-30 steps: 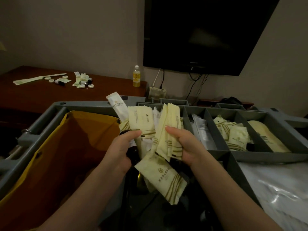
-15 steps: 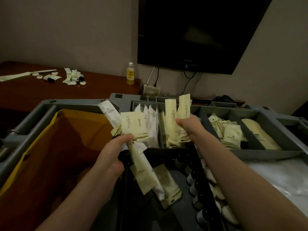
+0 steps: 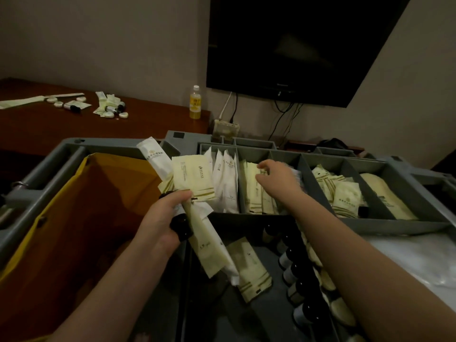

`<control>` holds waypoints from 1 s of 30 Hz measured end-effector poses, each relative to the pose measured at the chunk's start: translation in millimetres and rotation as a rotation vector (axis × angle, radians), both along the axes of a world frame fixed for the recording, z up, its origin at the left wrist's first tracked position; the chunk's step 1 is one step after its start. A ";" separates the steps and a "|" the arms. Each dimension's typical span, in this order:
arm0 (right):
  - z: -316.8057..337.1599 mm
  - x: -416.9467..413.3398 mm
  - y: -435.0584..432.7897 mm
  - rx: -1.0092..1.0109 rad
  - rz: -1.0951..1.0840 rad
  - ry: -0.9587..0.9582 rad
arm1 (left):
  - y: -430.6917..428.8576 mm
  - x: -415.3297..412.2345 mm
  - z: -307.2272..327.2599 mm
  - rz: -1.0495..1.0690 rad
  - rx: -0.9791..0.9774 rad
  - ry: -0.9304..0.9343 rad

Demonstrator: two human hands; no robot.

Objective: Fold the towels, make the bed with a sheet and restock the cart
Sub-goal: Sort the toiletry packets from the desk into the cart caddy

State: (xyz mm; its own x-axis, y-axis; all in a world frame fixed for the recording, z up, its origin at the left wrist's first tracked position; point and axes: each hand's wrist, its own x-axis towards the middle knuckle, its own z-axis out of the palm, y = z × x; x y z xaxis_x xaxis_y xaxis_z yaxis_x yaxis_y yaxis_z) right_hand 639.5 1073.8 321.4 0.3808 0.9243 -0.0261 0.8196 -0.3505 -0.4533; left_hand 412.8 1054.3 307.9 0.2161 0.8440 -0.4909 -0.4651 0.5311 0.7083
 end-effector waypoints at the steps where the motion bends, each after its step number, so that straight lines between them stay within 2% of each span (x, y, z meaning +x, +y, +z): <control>1: 1.1 -6.5 -9.1 0.037 0.023 0.027 | 0.0 -0.3 -1.0 0.003 0.004 0.010; 4: 5.5 -31.5 -41.1 0.053 0.126 0.104 | -1.7 0.8 -4.4 0.005 0.026 0.066; 6: 9.5 -46.2 -60.5 -0.050 0.202 0.112 | -2.7 2.4 -5.5 0.000 0.048 0.108; 10: 4.2 -66.0 -86.9 -0.373 0.282 -0.067 | -4.5 3.4 -5.0 -0.076 0.130 0.218; 13: -17.9 -76.1 -94.2 -0.537 0.265 -0.248 | -7.0 2.9 -4.7 -0.111 0.083 0.218; 15: -33.3 -78.4 -94.0 -0.584 0.244 -0.335 | -9.5 4.4 -4.7 -0.136 0.046 0.210; 19: -43.6 -77.8 -91.1 -0.547 0.256 -0.431 | -12.7 7.1 -4.1 -0.163 0.071 0.188; 24: -21.8 -72.1 -98.6 -0.399 0.236 -0.205 | -16.0 9.9 -1.9 -0.197 0.105 0.166; 28: 19.1 -31.1 -107.8 -0.206 0.097 0.262 | -22.6 16.2 6.1 -0.184 0.079 0.140; 30: 36.5 5.4 -111.0 -0.077 0.016 0.430 | -26.5 21.7 11.0 -0.195 0.056 0.142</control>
State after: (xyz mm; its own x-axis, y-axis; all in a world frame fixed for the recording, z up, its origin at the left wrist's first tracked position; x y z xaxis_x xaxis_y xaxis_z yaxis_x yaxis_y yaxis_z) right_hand 645.0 962.8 358.0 0.3063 0.9190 -0.2483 0.5676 -0.3857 -0.7274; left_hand 434.5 1027.8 318.9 0.3101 0.8198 -0.4813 -0.2512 0.5590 0.7902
